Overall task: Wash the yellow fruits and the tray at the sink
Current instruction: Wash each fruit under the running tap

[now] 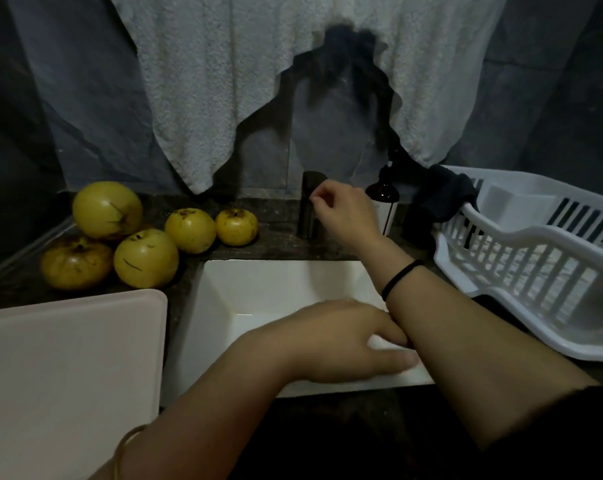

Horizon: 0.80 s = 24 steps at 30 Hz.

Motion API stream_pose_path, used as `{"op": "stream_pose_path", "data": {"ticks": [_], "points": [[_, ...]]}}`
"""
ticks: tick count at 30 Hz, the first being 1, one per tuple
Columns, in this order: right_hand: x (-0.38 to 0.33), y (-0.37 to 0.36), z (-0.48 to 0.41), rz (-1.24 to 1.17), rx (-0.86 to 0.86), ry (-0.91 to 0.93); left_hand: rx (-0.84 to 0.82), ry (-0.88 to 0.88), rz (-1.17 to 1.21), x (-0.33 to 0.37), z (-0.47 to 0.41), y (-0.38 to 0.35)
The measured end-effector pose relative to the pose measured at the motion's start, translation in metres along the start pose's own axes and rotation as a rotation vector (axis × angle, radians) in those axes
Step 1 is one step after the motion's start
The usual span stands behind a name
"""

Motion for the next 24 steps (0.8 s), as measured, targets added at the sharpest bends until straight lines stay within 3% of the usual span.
{"op": "stream_pose_path", "data": {"ticks": [2,4,5,8,11,13,15,17,21,24], "points": [[0.014,0.006,0.004,-0.134,0.038,-0.107,0.12,0.009,0.427,-0.007,0.007,0.02],[0.031,0.009,0.012,-0.314,0.065,-0.247,0.33,0.085,0.527,-0.03,0.012,0.034],[0.038,0.008,0.017,-0.366,0.059,-0.304,0.418,0.189,0.455,-0.048,0.013,0.035],[0.053,0.005,0.038,-0.352,-0.022,-0.4,0.468,0.463,-0.02,-0.071,0.018,0.031],[0.068,0.004,0.066,-0.24,-0.101,-0.464,0.515,0.537,-0.114,-0.071,0.025,0.026],[0.079,-0.008,0.088,-0.15,-0.319,-0.502,0.45,0.561,-0.115,-0.074,0.028,0.016],[0.084,-0.021,0.118,-0.072,-0.645,-0.529,0.205,0.61,-0.135,-0.082,0.025,-0.008],[0.085,-0.024,0.144,-0.028,-0.844,-0.548,-0.016,0.643,-0.121,-0.084,0.027,-0.032],[0.09,-0.012,0.167,0.189,-0.913,-0.49,-0.004,0.646,0.109,-0.082,0.026,-0.049],[0.086,-0.006,0.185,0.194,-0.949,-0.479,0.042,0.654,0.049,-0.077,0.027,-0.052]]}}
Point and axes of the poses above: each hand's wrist, its own z-axis away from the middle knuckle, its own y-axis out of the back of the hand, x = y × z, the point moved 8 cm from there along -z, towards the middle knuckle, and after that the axes turned 2 degrees about -x, right-handed, at the moved point
